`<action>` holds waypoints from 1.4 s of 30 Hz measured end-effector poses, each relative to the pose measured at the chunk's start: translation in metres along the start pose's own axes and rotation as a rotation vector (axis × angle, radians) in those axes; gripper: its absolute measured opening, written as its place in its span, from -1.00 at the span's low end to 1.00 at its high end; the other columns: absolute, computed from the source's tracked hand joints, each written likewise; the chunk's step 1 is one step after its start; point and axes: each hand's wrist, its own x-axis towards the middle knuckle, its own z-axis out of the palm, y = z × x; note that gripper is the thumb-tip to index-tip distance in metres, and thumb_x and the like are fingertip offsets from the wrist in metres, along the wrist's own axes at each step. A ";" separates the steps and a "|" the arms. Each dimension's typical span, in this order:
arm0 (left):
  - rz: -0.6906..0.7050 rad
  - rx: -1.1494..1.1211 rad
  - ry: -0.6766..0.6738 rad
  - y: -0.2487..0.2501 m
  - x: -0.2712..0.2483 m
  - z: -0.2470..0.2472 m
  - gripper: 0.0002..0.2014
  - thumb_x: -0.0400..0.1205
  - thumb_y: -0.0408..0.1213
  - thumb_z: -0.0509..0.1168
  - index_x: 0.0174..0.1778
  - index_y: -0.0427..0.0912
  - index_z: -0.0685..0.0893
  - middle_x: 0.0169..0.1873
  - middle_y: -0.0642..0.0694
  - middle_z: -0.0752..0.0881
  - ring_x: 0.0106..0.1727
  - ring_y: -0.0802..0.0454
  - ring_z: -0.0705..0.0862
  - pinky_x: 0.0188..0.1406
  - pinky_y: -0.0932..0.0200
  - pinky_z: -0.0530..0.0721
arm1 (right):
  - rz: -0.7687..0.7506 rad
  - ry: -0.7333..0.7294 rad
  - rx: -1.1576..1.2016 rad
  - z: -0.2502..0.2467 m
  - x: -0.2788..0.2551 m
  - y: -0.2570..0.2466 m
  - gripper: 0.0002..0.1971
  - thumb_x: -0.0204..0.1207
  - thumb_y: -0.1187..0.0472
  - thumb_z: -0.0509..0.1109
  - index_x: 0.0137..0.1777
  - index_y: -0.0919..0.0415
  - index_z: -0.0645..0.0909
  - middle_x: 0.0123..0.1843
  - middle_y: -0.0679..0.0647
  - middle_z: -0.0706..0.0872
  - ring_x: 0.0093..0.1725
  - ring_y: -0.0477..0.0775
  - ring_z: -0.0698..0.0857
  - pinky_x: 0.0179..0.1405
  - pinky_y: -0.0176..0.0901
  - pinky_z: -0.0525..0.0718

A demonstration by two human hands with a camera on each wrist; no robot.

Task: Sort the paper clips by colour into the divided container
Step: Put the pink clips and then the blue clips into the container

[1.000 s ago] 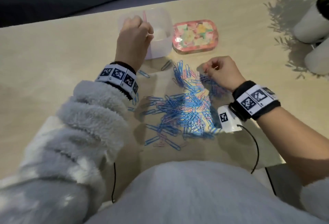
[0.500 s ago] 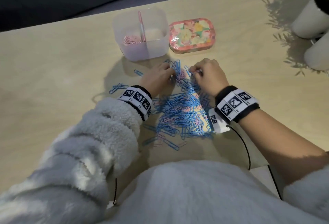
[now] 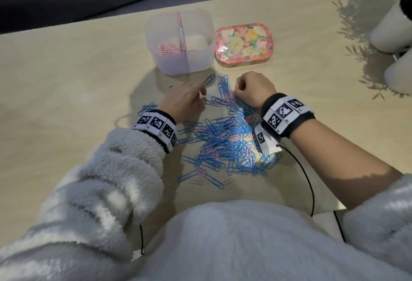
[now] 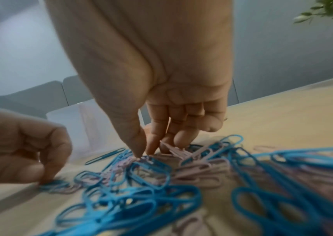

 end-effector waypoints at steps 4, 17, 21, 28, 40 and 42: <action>0.001 0.024 -0.036 0.002 0.000 0.003 -0.83 0.59 -0.24 0.28 0.05 -0.21 0.62 0.01 -0.19 0.66 0.06 -0.16 0.58 -0.03 0.06 0.47 | 0.001 -0.028 0.006 0.009 -0.010 0.005 -0.92 0.39 0.20 0.43 -0.29 0.14 0.62 -0.15 0.14 0.75 -0.07 0.21 0.69 -0.13 -0.11 0.58; -0.157 -0.016 0.168 -0.003 0.005 0.001 -0.86 0.59 -0.30 0.26 -0.01 -0.25 0.66 0.00 -0.22 0.72 0.06 -0.19 0.61 0.00 0.07 0.48 | -0.175 0.082 -0.031 0.013 -0.019 -0.015 -0.90 0.45 0.16 0.38 -0.12 0.15 0.69 -0.06 0.16 0.78 0.01 0.23 0.68 -0.10 -0.09 0.56; -0.099 0.136 0.186 -0.001 0.005 0.000 -0.79 0.58 -0.22 0.28 0.06 -0.20 0.69 0.09 -0.21 0.66 0.18 -0.24 0.50 0.15 -0.07 0.40 | -0.215 0.029 -0.071 0.024 -0.017 -0.027 -0.89 0.43 0.24 0.38 -0.08 0.21 0.67 -0.01 0.18 0.74 0.04 0.23 0.67 -0.11 -0.08 0.54; -0.065 0.069 0.057 0.018 0.003 0.012 -0.83 0.52 -0.12 0.33 -0.05 -0.07 0.72 -0.01 -0.11 0.69 0.15 -0.18 0.51 0.16 -0.02 0.40 | -0.204 0.077 0.010 0.022 -0.017 -0.017 -0.86 0.52 0.26 0.21 -0.16 0.24 0.60 -0.03 0.22 0.68 0.02 0.26 0.63 -0.11 0.00 0.55; 0.144 0.160 -0.027 0.021 0.027 0.005 -0.65 0.53 -0.23 0.35 0.25 -0.13 0.65 0.17 -0.19 0.66 0.17 -0.26 0.56 0.19 -0.13 0.52 | -0.009 0.390 0.073 -0.012 -0.014 0.035 -0.83 0.46 0.27 0.27 -0.12 0.23 0.70 0.06 0.27 0.70 0.10 0.30 0.64 -0.04 -0.03 0.59; 0.125 0.186 -0.011 0.019 0.025 0.005 -0.66 0.52 -0.17 0.35 0.22 -0.12 0.67 0.18 -0.16 0.67 0.16 -0.26 0.56 0.16 -0.11 0.50 | -0.086 0.316 0.056 -0.006 -0.008 0.018 -0.83 0.45 0.26 0.26 -0.13 0.18 0.71 0.03 0.23 0.74 0.10 0.26 0.65 0.01 0.00 0.61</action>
